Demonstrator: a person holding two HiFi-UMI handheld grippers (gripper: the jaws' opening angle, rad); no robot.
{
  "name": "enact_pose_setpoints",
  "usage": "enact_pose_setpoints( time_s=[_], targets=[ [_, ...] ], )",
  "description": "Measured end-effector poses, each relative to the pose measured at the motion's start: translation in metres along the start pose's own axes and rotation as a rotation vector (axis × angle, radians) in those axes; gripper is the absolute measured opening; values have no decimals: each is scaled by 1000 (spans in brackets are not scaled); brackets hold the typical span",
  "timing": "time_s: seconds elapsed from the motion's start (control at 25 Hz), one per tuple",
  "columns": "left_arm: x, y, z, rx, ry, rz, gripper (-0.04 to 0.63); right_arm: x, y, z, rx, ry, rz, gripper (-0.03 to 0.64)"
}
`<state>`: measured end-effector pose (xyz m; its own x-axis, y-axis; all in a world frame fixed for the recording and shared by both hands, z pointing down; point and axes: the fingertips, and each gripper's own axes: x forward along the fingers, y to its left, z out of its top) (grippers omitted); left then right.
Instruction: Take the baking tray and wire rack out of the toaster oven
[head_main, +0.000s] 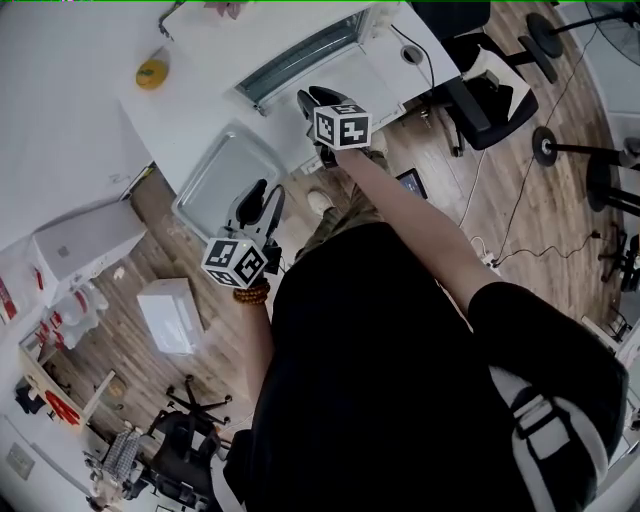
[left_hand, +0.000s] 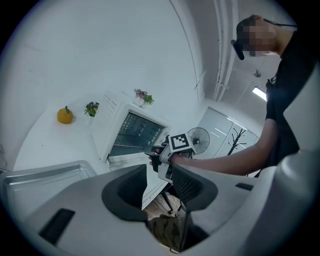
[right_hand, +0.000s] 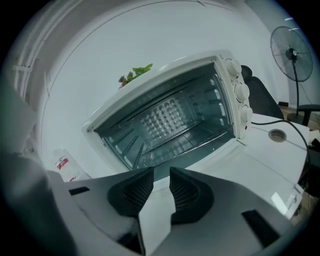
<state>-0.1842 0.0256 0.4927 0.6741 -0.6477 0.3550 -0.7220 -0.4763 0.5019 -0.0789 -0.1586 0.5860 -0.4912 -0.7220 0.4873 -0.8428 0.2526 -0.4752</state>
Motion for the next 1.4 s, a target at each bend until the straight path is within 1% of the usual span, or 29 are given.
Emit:
enact_pose_setpoints(
  time_s=[0.16,0.36,0.48,0.56,0.68,0.8,0.92,1.08,1.16,1.2,1.32,1.4],
  targets=[
    [-4,5,-3,-13,-1,36,170,24,-17,8,96,-7,-22,106],
    [-7,11,6,-74,-60,66,166,49,-25,13,153,4,-13,101],
    [-6,10,7,-82,-68,80,163,61,-30,11,196,23,-17,101],
    [-6,10,6,-85,-67,86,163,69,-32,11,256,31,-18,101],
    [-6,11,5,-96,-69,97,161,81,-34,13,377,27,1,101],
    [-8,11,6,-136,-91,102,158,91,-32,13,447,38,28,101],
    [-7,12,9,-159,-108,97,156,102,-33,13,447,73,25,101],
    [-6,10,8,-155,-102,93,155,104,-31,13,413,109,24,94],
    [-6,10,8,-156,-104,88,155,100,-32,11,408,109,21,80],
    [-7,10,9,-161,-109,86,155,97,-33,9,405,109,14,48],
    [-9,10,14,-195,-137,77,153,89,-36,1,407,100,12,48],
    [-11,9,16,-206,-146,73,147,86,-38,4,450,53,39,48]
  ],
)
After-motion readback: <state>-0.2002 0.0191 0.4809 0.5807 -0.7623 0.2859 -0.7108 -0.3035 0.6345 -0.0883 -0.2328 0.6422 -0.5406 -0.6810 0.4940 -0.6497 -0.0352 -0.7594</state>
